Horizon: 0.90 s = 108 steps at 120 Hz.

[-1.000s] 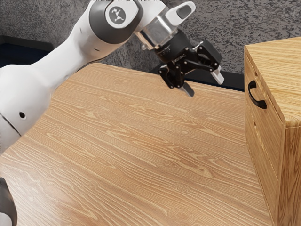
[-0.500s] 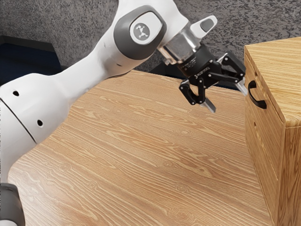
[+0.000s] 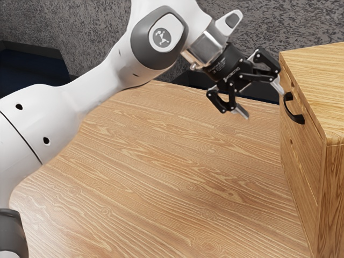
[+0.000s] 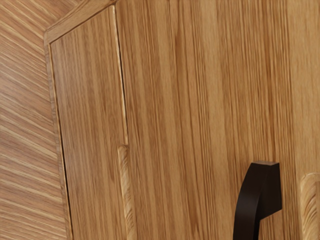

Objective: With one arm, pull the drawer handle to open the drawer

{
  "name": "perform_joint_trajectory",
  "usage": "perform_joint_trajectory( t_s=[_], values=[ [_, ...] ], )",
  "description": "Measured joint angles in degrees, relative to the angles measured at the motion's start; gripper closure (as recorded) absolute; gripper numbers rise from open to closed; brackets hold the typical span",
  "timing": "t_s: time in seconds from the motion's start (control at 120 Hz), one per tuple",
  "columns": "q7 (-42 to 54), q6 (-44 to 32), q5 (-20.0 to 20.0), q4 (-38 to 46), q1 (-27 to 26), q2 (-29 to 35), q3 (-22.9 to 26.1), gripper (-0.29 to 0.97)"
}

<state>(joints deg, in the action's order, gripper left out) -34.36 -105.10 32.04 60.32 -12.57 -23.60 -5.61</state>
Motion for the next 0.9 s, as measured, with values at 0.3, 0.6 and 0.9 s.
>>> perform_joint_trajectory(
  t_s=[0.3, 0.6, 0.9],
  values=[
    [-1.71, -1.13, -0.04, 0.31, 0.00, -0.85, -0.08, 0.02],
    [-3.19, -3.06, -0.21, 1.27, -0.03, -1.75, 0.45, 0.02],
    [-4.25, -3.63, -0.34, 2.76, -0.31, -0.63, 0.29, 0.02]
  ],
)
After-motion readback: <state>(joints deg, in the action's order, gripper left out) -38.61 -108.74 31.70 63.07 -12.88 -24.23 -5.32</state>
